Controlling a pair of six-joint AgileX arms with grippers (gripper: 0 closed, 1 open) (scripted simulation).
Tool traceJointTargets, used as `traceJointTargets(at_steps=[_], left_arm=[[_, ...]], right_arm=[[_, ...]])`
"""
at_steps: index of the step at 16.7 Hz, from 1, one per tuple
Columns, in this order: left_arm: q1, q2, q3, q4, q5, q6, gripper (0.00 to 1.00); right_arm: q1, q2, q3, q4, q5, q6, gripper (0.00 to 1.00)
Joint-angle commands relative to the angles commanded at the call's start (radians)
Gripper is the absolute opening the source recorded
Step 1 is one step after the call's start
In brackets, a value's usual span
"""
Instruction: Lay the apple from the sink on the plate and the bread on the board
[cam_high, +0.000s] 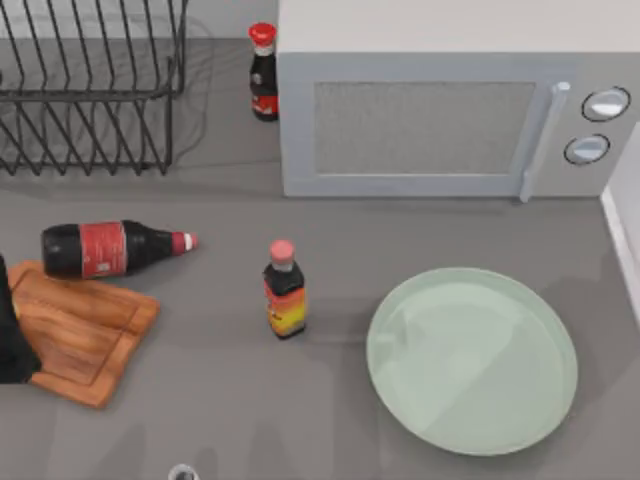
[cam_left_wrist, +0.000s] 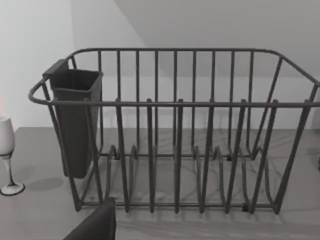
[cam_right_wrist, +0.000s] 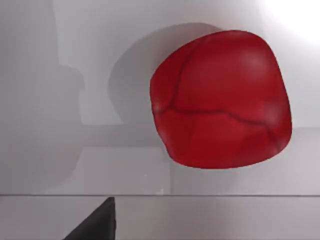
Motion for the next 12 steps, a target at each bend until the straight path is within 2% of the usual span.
traceJointTargets(at_steps=[5,11,12], left_arm=[[0.0,0.0,0.0,0.0,0.0,0.0,1.0],[0.0,0.0,0.0,0.0,0.0,0.0,1.0],[0.0,0.0,0.0,0.0,0.0,0.0,1.0]], right_arm=[[-0.002,0.148,-0.095,0.257,0.001,0.003,1.0],[-0.002,0.18,-0.113,0.296,0.001,0.003,1.0],[-0.002,0.18,-0.113,0.296,0.001,0.003,0.92]])
